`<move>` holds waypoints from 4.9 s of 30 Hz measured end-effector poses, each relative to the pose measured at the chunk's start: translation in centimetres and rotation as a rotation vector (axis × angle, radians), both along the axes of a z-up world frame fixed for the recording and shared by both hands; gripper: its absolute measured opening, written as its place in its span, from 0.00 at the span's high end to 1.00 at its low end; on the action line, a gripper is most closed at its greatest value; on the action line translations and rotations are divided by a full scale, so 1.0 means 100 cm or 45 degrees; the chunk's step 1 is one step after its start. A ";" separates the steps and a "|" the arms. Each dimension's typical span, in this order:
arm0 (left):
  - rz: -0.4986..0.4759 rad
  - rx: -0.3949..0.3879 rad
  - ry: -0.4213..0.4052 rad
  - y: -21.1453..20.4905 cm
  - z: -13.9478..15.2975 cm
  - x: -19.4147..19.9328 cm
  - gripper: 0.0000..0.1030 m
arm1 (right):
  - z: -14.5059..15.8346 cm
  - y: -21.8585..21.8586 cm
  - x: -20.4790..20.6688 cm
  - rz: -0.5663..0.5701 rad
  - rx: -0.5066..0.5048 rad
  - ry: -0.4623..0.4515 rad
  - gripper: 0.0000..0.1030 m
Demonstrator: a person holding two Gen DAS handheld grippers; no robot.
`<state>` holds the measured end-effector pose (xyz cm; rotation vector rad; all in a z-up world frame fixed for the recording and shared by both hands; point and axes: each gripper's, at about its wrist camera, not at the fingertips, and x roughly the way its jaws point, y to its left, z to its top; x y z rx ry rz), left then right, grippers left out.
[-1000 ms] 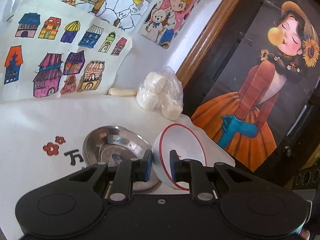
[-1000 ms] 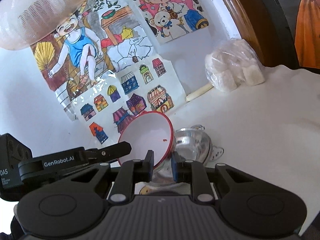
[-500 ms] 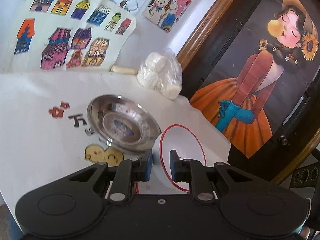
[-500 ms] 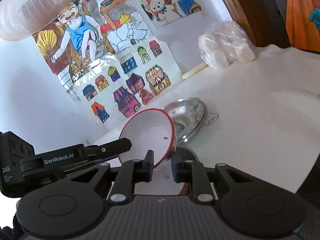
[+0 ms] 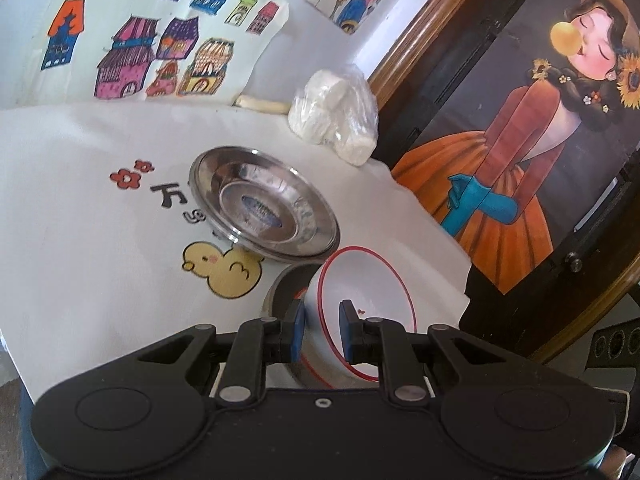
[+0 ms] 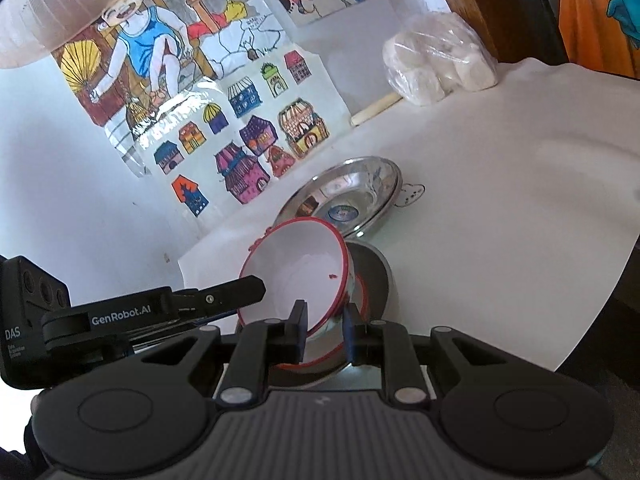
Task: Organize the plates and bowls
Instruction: 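Lower the second white bowl into the nested bowls with both tools, then open both tools to release the second white bowl on the stack, then move both tools to the rim of the steel bowl holding white bowls, then close both tools on the steel bowl rim from opposite sides, then lift the bowl stack with both tools and carry it over the steel plates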
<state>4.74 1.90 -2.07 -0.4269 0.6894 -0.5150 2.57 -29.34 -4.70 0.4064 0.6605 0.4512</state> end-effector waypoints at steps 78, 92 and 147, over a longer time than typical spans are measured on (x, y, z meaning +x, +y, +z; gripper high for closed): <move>-0.050 0.471 0.174 0.005 0.007 0.022 0.01 | 0.022 -0.006 0.046 0.084 -0.675 0.026 0.00; -0.127 0.649 0.323 -0.008 0.013 0.045 0.01 | 0.022 0.017 0.064 0.176 -0.898 0.057 0.00; -0.115 0.462 0.629 -0.027 0.012 0.079 0.92 | -0.002 0.012 0.108 0.126 -0.320 0.746 0.88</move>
